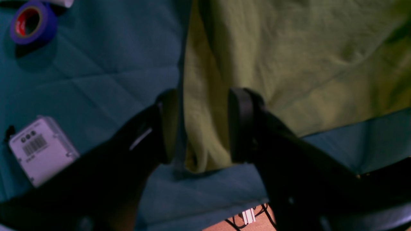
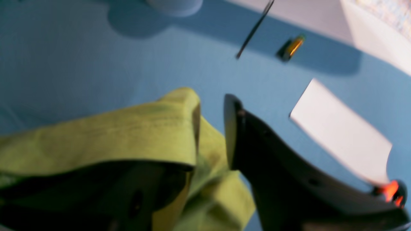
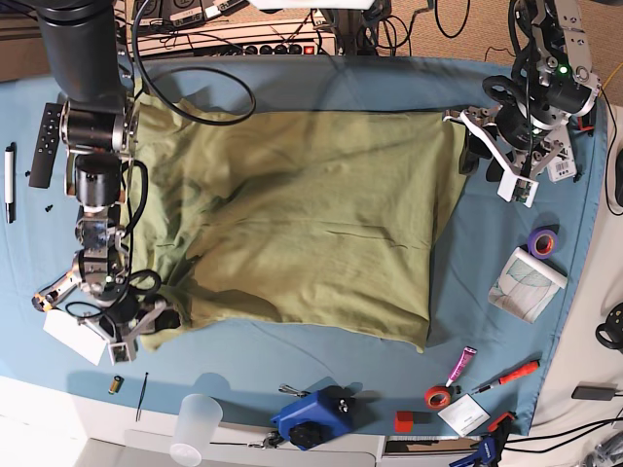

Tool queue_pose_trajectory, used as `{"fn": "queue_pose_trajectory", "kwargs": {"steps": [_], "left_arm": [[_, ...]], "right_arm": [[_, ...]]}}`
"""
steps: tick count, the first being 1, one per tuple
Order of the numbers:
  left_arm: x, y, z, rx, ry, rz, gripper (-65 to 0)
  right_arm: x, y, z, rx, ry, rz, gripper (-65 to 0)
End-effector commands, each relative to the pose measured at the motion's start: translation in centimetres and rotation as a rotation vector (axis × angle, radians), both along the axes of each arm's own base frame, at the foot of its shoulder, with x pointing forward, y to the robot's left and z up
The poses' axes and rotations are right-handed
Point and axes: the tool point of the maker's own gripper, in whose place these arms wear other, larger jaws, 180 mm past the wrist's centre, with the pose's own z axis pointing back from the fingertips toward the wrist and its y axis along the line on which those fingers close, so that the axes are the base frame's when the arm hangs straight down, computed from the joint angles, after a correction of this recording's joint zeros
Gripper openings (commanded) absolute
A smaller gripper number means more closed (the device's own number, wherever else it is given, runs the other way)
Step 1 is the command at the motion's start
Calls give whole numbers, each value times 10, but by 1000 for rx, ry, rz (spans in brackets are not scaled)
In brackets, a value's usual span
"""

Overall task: Layout the t-shirt on the table in an organized manner, then fold the t-shirt properly
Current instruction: 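Release the right gripper and grasp the shirt's hem corner, then pull the hem corner with the right gripper to straighten the shirt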

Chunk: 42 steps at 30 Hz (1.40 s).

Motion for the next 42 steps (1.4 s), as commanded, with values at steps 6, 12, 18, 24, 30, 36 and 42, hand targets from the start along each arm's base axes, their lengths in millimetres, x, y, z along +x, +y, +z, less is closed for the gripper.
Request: {"fn": "queue_pose_trajectory", "kwargs": {"steps": [6,12,18,24,30,36,42], "left_arm": [[5,-1,10,-6,-48,-5,-379],[4,-1,9,-7,-45,-5,-380],[4,-1,10,-8,-48,-4,-380],[5,-2,11,-9,-53,-4,-380],[5,-2,10,-9,-53,-4,-380],[5,-2,10,-9,-52,-4,-380],[5,-2,11,-9,-53,-4,-380]], "right_arm": [[44,-20,112,-24,-255,-75,-455],[51,-21,136,-15,-307,-84,-455],[41,-10,87,19,-56,-34,-360],[30,-11,60,-1,57,-30,-336],[42,-39,112,-32,-246,-186,-336],[33,-56,89,-34,-128,-285,-336],[7,-13,25,93,240,-98,-336]]}}
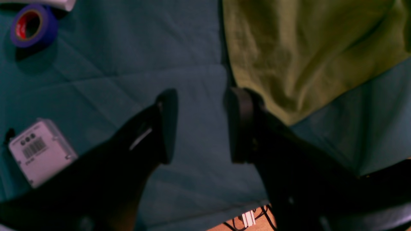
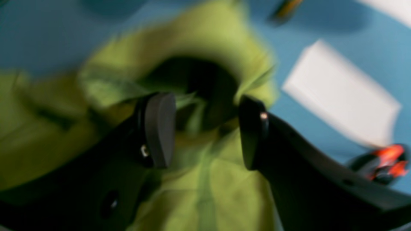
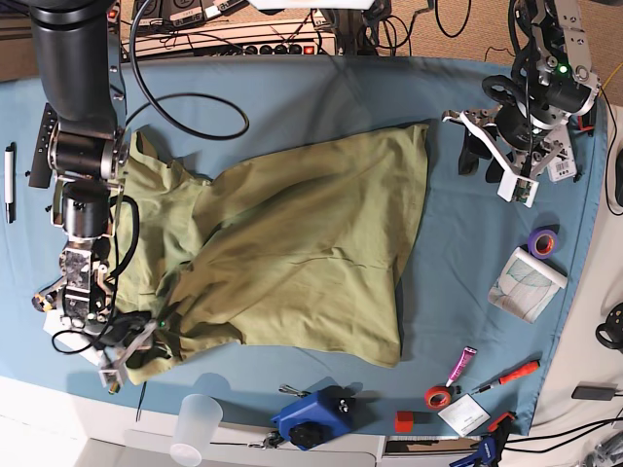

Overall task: Layout the t-shirt on the table in an organized manner, then fold the t-shirt properly
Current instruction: 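Pull the hem corner with the right gripper to straighten the shirt, then grasp the shirt's shoulder edge with both grippers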

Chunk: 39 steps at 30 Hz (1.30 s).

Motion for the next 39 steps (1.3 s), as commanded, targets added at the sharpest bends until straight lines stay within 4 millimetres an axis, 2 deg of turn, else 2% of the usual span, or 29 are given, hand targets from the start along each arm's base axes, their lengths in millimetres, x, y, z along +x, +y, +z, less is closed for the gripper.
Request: {"fn": "queue_pose_trajectory", "kwargs": {"steps": [1,3,6,11,16,18,20,23,26,31,35,39], "left_arm": [[4,-1,9,-5,-42,-5,-380],[4,-1,9,-5,-41,-5,-380],[4,-1,9,-5,-41,-5,-379],[4,-1,9,-4,-42,-5,-380],[10,-2,16,-16,-89,-1,-380],[13,-2,20,-19,-110,1,-380],[14,-2,21,-22,-118,2,-379],[12,-2,18,-19,-99,0,-379],[4,-10,13,-60,-46,-23,-379],[-5,-44,10,-110,-30,-150,-379],[-14,-76,-7,-94,10,-241,-379],[-13,-67,-33,-7,85,-120,-379]], "right_arm": [[14,-7,33,-7,-78,-8,-336],[8,-6,29,-12,-53,-7,-336],[3,0,39,-36,-63,12,-336],[0,20,90,-114,-216,79,-336],[-16,38,146,-202,-301,102,-336],[-25,39,158,-231,-278,84,-336],[-35,34,161,-249,-234,56,-336],[-47,17,155,-226,-163,20,-336],[-59,-10,152,-192,-150,-27,-336],[-92,-68,150,-89,-137,-152,-336],[-126,-105,149,3,-133,-197,-336],[-162,-130,145,68,-119,-208,-336]]}}
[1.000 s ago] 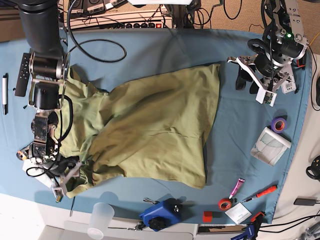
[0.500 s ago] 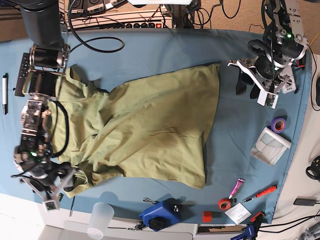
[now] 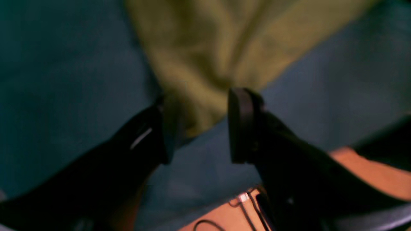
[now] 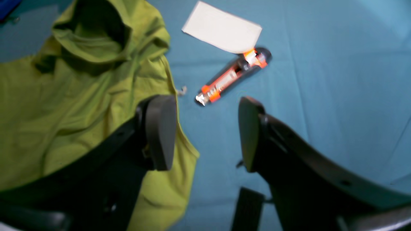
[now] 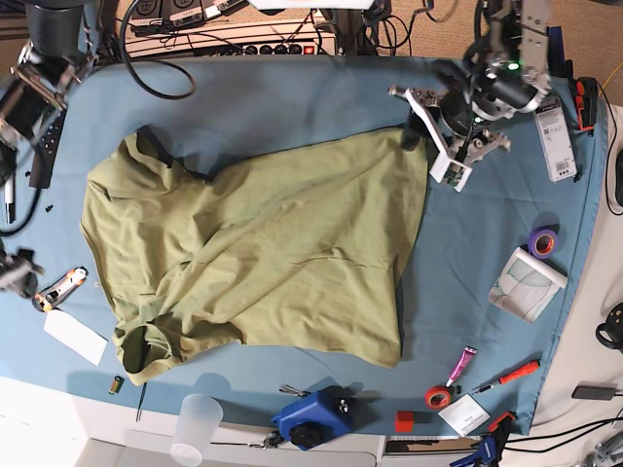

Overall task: Layout the t-shirt on the table in an organized manner, then fold the t-shirt properly
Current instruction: 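Grasp the shirt's shoulder edge with both grippers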

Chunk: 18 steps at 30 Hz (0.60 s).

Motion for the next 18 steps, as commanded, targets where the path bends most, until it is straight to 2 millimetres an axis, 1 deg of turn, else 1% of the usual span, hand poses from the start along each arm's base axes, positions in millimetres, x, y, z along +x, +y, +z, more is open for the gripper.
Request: {"fn": "queue_pose_trajectory", "kwargs": {"steps": [1,5,7,10,14,18], "left_arm": [[4,-2,5,-3,-26,3,-379],[3,-3,2,7,-18,17,-379],[3,-5,2,-1,-11,20,-379],[2,-8,-2,-12,-1,27,-379],[-2,-3,-19,8,48,38,-379],[-5,-3,-40,-13,111,47,-379]], "right_arm": [[-6,-13,20,-23,-45,-11,-336],[-44,-36,13,35,-48,-61,-336],[-60,-44,13,71,-82,-82,-336],[-82,-51,9,105,-106,-95,-336],[-107,-53,-5,115,-72,-85,-336],[-122,-48,-22,130,-16,-61,-336]]}}
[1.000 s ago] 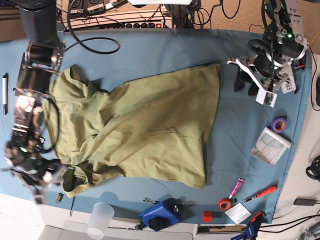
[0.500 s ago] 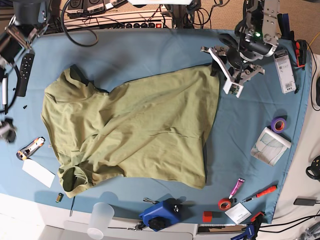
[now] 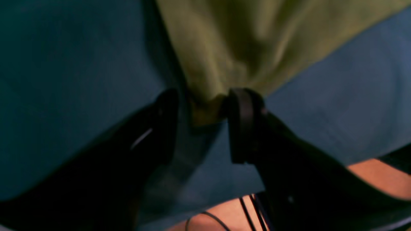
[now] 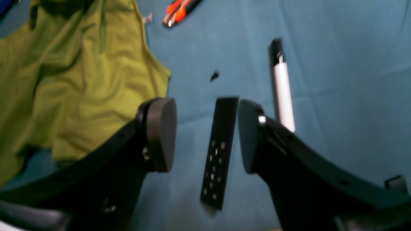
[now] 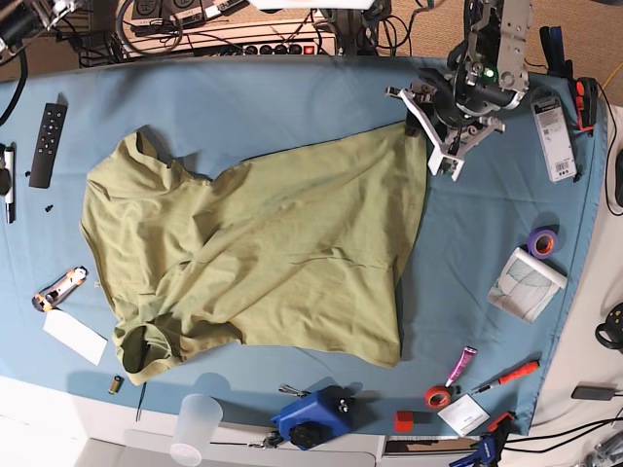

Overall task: Layout the t-shirt on the table in an organized manner, then fold the t-shirt properly
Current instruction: 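Grasp the shirt's shoulder edge with both grippers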

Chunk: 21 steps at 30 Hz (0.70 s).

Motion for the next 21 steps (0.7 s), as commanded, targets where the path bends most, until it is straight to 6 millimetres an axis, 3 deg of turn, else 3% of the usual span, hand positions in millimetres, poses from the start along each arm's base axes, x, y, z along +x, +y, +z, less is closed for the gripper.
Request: {"fn": "queue_pose_trajectory", "kwargs": {"steps": [1,8,18,21], "left_arm": [[4,-2,1,-19,2,-4,-379],[12,-21,3,-113,12,-46,-390],[13,-24,2,-110,13,-38,-616],[13,-24,2,-110,12,-38,-628]], "right_arm": [[3,-3,17,-34,-38,20,-336],[-6,25,-4,68,-61,91,-336],[-5,79,-36,292,-183,125,-336],[-12,91,-51,341,-173,109,-336]]}}
